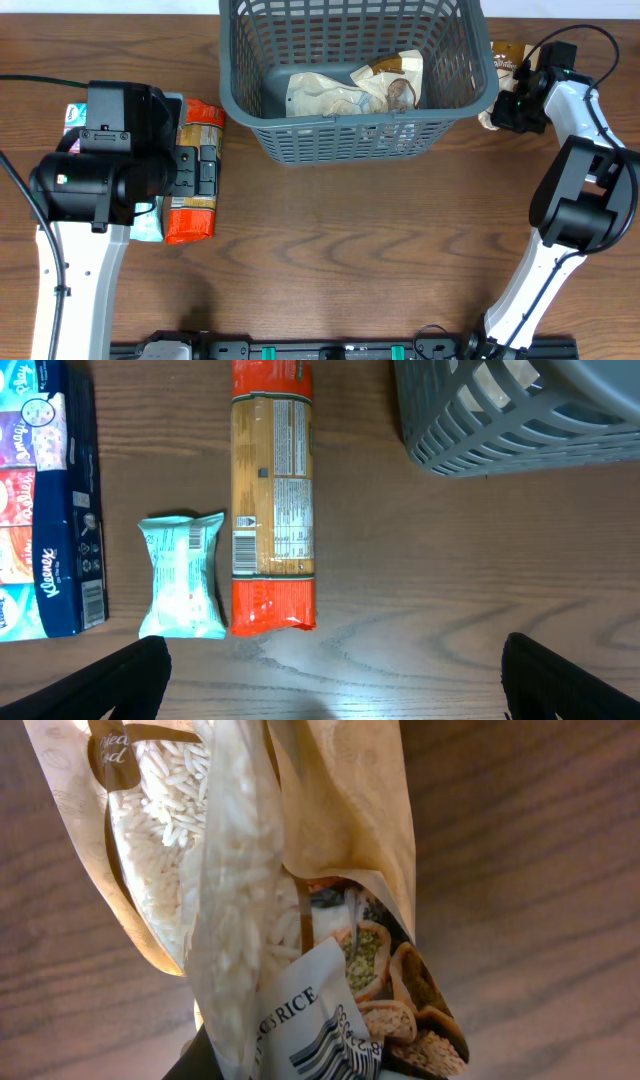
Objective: Pack container
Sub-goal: 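Grasp the rice pouch with the right gripper and lift it, then swing the rice pouch over the basket and drop it in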
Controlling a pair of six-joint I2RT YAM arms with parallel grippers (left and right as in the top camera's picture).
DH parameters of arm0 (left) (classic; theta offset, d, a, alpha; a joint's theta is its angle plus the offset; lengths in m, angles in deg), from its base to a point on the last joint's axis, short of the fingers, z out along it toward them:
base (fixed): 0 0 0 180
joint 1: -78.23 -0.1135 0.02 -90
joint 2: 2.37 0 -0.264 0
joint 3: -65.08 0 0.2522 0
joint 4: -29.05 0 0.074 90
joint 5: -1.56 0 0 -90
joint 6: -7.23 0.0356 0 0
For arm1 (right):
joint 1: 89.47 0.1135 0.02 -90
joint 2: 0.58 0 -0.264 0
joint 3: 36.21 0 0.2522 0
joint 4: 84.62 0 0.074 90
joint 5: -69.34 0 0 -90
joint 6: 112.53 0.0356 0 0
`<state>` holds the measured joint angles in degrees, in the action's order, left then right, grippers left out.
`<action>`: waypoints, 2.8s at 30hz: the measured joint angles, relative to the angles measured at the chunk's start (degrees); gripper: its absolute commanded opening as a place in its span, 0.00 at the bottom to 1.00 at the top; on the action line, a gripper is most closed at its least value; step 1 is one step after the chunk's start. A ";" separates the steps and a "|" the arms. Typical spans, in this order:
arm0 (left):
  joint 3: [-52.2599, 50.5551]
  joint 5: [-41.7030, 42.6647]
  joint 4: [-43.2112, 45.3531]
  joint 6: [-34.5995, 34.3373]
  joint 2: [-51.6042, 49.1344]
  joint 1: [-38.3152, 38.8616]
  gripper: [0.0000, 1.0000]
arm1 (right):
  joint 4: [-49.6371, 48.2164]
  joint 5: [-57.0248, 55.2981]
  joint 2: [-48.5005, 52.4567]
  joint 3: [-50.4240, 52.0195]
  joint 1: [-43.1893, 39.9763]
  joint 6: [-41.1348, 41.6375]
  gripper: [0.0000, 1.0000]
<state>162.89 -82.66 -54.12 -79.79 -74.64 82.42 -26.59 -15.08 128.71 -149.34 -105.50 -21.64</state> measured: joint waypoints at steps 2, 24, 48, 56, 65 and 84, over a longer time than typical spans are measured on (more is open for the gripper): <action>0.00 0.00 0.00 0.00 0.00 0.00 0.99 | 0.04 -0.15 -1.18 0.96 0.00 0.00 0.01; 0.00 0.00 0.00 0.00 0.00 0.00 0.99 | -2.82 -0.39 -25.92 1.75 2.51 0.20 0.01; 0.00 0.00 0.26 0.00 0.00 0.00 0.99 | -6.36 11.45 -43.85 1.57 20.13 0.39 0.01; 0.00 0.00 -1.44 0.00 0.00 0.00 0.99 | 2.45 12.79 -36.70 1.62 31.47 -2.16 0.01; 0.00 0.00 -3.91 0.00 0.00 0.00 0.99 | 11.72 4.33 -31.91 1.62 32.70 -4.59 0.01; 0.00 -0.33 -4.07 0.48 0.00 0.00 0.99 | 13.77 -5.20 -31.41 1.16 32.46 -4.66 0.99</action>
<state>162.89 -82.99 -58.18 -79.31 -74.64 82.42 -12.82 -20.28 97.30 -148.18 -73.04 -26.30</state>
